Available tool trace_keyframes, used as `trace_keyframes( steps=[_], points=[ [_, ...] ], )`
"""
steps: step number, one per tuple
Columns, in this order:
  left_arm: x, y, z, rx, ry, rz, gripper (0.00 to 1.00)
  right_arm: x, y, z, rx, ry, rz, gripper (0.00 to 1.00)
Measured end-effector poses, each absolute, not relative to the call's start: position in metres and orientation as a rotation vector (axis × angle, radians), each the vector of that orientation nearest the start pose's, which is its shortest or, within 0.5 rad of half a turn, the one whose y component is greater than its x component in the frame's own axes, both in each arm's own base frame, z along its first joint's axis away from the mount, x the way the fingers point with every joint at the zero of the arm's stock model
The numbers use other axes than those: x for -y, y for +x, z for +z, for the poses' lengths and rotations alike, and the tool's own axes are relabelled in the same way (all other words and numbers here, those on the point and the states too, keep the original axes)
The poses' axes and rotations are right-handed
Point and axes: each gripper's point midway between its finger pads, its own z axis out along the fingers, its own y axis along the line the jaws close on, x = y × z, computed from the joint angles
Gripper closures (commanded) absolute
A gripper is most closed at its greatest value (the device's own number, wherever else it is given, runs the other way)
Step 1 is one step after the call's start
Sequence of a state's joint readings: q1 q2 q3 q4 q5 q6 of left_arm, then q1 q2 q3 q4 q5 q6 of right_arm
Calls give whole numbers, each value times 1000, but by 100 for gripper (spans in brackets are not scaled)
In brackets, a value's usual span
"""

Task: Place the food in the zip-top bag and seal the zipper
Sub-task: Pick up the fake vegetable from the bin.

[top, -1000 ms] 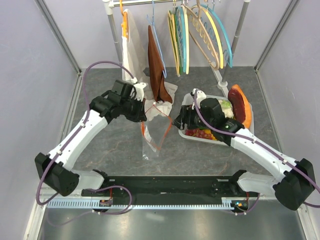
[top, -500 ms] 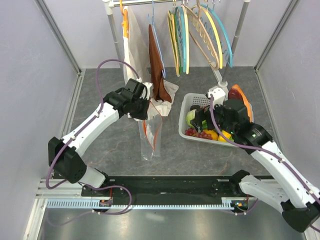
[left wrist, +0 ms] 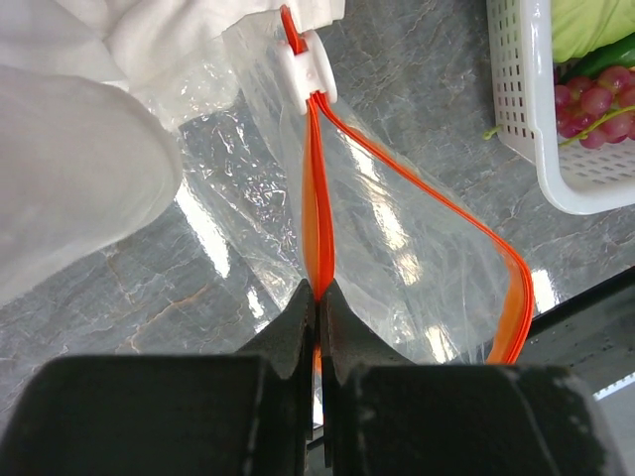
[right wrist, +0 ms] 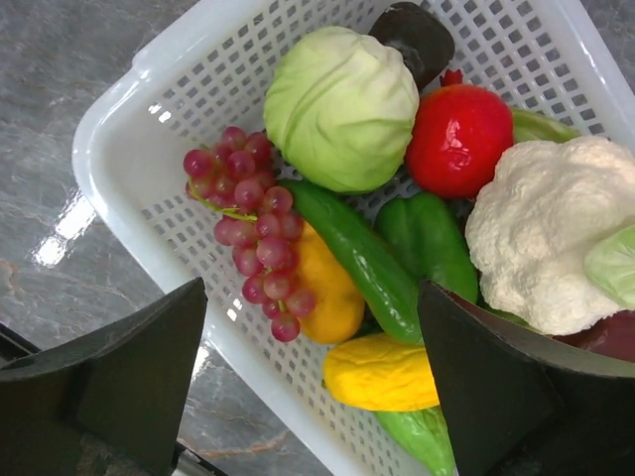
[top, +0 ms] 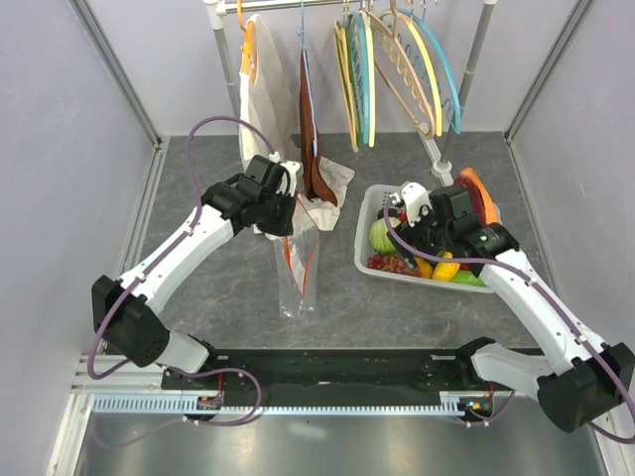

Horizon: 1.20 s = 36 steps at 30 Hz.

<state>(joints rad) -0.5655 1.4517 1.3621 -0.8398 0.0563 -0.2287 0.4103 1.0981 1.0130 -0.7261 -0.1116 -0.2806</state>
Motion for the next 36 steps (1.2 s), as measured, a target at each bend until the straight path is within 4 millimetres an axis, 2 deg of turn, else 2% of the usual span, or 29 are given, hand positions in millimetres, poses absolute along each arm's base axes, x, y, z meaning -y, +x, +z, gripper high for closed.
trace_keyframes(
  steps=[2, 9, 12, 14, 19, 24, 28, 32, 36],
  points=[
    [206, 289, 190, -2503, 450, -394, 98, -116, 269, 177, -2237, -834, 183, 5],
    [207, 288, 190, -2502, 452, -400, 98, -60, 291, 178, -2291, -596, 126, 4],
    [207, 288, 190, -2501, 453, -401, 98, -52, 294, 182, -2279, -558, 136, 7],
    [207, 288, 190, -2501, 453, -401, 98, -56, 294, 183, -2269, -572, 169, 9],
    [207, 288, 189, -2505, 453, -400, 98, -75, 293, 183, -2252, -596, 291, 2],
    [207, 287, 188, -2507, 453, -400, 98, -93, 311, 181, -2157, -580, 374, 2],
    [207, 287, 188, -2508, 456, -407, 98, -110, 313, 170, -2100, -637, 422, 2],
    [209, 285, 188, -2510, 462, -422, 98, -130, 313, 157, -2051, -783, 428, 2],
    [210, 285, 188, -2511, 465, -431, 98, -130, 329, 131, -2076, -861, 367, 2]
  ],
)
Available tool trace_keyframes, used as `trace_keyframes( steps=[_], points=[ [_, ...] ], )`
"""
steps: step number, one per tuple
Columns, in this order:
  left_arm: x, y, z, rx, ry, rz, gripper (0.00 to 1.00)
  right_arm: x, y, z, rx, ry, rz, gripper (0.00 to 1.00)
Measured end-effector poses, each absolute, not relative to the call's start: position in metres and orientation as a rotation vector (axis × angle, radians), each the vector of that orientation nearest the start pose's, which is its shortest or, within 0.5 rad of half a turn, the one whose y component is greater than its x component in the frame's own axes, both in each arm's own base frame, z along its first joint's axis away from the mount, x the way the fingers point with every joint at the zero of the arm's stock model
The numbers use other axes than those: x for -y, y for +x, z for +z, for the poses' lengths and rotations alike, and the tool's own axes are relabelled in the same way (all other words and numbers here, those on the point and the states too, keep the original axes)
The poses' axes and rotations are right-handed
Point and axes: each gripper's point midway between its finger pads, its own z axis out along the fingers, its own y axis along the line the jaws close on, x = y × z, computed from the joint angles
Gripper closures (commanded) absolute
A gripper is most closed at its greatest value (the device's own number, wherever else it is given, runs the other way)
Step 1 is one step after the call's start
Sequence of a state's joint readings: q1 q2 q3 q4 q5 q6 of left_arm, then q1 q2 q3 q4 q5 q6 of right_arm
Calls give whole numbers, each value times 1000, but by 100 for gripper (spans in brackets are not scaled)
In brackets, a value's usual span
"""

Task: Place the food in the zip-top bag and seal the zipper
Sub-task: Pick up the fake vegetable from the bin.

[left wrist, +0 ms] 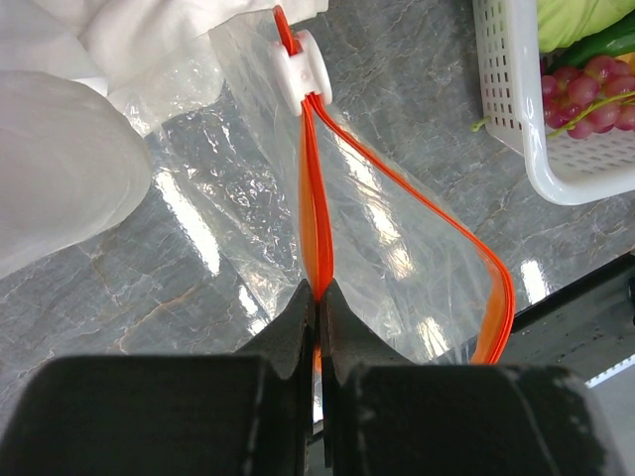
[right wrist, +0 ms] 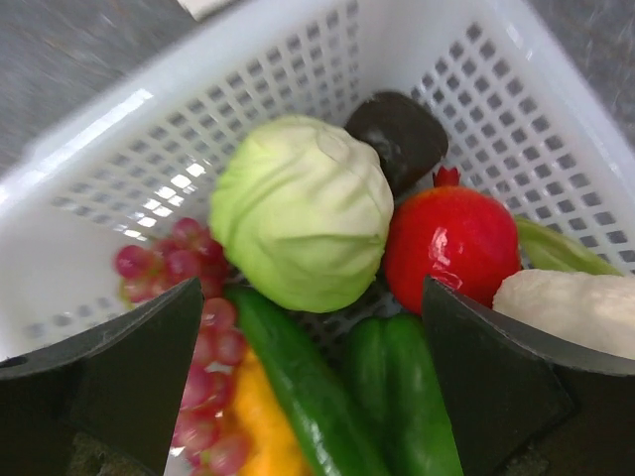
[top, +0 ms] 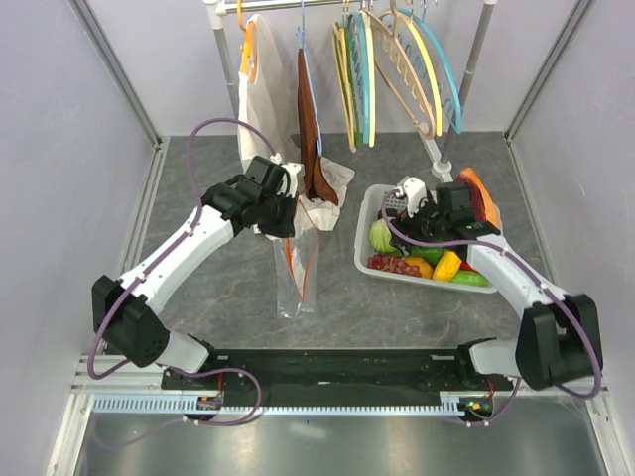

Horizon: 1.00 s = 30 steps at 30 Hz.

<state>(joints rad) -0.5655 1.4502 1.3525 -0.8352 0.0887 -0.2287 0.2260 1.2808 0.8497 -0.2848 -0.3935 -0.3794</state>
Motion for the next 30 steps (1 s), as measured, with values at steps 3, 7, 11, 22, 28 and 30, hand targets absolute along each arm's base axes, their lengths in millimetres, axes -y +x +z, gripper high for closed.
trace_keyframes(
  steps=[3, 7, 11, 22, 28, 30],
  points=[
    [210, 285, 188, -2511, 466, -432, 98, -127, 335, 106, -2134, -906, 315, 2],
    [212, 284, 188, -2512, 470, -443, 98, -133, 337, 91, -2152, -986, 288, 2],
    [213, 283, 188, -2513, 474, -453, 98, -138, 344, 97, -2121, -1024, 285, 2],
    [213, 282, 187, -2517, 475, -456, 98, -145, 346, 71, -2153, -1140, 286, 12],
    [213, 282, 186, -2519, 476, -455, 98, -146, 346, 74, -2139, -1153, 291, 54],
    [212, 281, 184, -2525, 476, -453, 98, -146, 343, 77, -2139, -1148, 303, 58]
  ],
)
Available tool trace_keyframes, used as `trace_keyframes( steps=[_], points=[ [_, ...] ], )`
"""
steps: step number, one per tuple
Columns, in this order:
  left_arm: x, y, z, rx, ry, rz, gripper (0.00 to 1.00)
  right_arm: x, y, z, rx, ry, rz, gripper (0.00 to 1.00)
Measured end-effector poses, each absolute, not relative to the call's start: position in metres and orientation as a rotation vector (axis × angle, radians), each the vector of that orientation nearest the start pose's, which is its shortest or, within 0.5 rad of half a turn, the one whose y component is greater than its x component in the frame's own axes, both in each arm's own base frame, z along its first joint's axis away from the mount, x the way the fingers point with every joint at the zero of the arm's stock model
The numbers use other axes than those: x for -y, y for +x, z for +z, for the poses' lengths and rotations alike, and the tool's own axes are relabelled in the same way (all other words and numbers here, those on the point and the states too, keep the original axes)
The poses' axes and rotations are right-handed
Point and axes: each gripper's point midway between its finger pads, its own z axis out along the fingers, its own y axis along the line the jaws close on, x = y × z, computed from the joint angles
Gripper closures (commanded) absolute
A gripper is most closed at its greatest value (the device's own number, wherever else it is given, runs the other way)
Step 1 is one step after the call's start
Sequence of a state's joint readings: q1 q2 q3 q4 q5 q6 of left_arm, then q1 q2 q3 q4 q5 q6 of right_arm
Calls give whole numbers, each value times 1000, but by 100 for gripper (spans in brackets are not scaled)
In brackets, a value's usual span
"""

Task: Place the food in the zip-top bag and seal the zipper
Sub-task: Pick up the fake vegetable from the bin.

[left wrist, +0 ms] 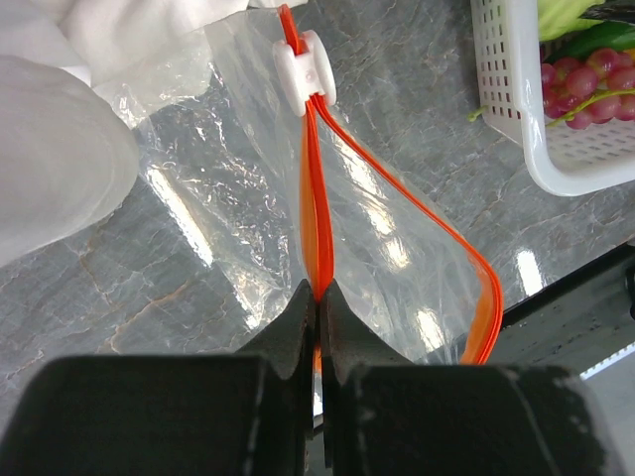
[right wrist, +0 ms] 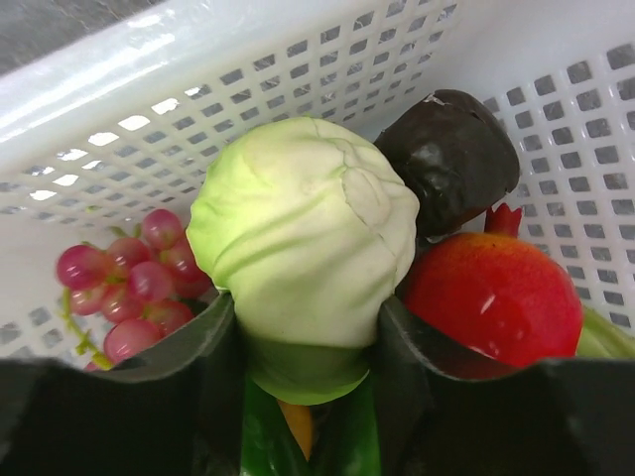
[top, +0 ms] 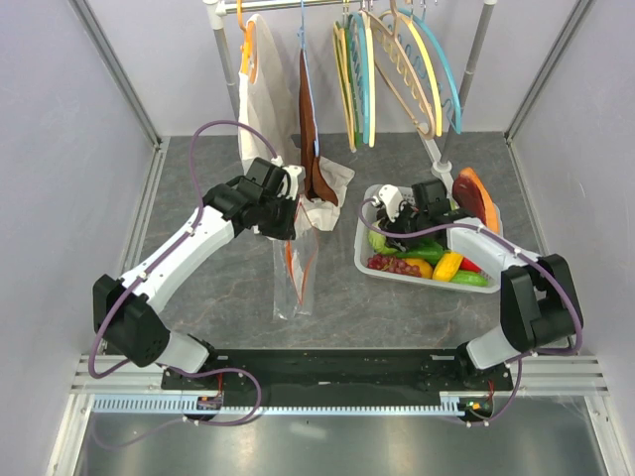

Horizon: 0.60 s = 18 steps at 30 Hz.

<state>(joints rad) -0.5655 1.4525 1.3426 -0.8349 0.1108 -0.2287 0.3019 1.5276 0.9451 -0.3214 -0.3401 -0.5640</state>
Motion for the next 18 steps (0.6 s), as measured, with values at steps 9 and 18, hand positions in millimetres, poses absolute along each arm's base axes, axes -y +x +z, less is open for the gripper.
trace_keyframes(
  steps=[9, 18],
  points=[
    [211, 281, 182, -2530, 474, -449, 98, -153, 336, 123, -2080, -1071, 349, 58],
    [206, 285, 180, -2539, 450, -442, 98, -187, 309, 204, -1967, -961, 647, 56]
  ],
)
